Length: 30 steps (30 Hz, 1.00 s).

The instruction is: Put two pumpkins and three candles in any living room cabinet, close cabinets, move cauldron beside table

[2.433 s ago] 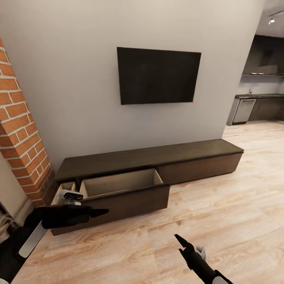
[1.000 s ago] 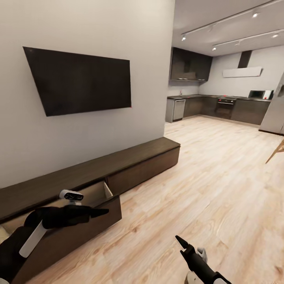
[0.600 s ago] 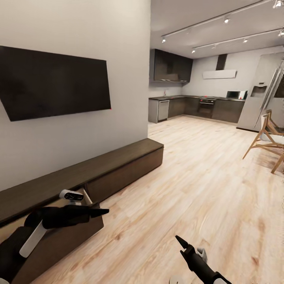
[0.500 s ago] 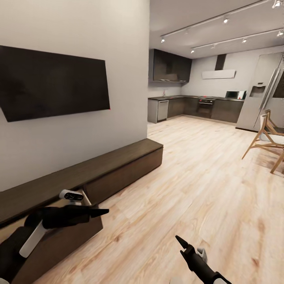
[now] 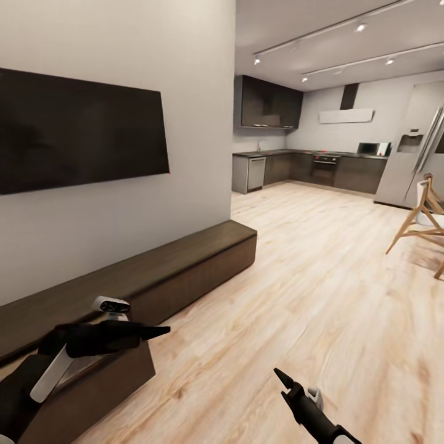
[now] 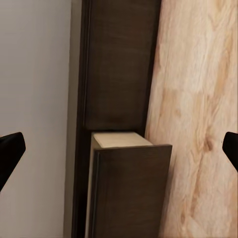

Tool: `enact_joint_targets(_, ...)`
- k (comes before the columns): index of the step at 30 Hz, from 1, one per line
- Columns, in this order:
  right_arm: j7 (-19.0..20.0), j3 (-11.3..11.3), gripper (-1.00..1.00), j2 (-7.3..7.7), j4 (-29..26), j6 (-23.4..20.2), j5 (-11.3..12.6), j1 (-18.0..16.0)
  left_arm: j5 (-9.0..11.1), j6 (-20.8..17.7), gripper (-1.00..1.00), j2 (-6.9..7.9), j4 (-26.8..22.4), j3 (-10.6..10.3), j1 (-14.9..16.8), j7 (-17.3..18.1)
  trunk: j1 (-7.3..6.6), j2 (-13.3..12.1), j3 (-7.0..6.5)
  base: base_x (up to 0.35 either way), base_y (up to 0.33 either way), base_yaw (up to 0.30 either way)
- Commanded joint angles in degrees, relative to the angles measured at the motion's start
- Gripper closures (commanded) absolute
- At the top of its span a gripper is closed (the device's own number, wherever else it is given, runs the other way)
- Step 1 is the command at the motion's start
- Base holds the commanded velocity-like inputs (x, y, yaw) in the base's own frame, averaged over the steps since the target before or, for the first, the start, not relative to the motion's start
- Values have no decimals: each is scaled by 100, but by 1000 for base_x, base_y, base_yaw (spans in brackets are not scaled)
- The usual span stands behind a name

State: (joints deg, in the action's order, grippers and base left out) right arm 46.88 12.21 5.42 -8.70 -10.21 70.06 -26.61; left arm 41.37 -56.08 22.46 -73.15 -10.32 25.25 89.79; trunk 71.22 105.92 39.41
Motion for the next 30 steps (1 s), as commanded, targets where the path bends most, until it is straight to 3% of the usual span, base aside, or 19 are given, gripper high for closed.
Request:
enact_joint_targets(1,15,26,-100,0,0,-51,59,-3,14,-61,-100,5,2,-15,6,21,2,2,3,303,5,190)
enact_joint_targets(11,14,24,-100,-8,0,-51,58,-3,10,-61,-100,4,4,-17,6,21,2,2,-21,269,38,137)
enact_joint_targets(30,14,21,-100,-6,0,-51,60,-3,7,-61,-100,11,2,-29,6,21,2,2,-22,-41,-16,1)
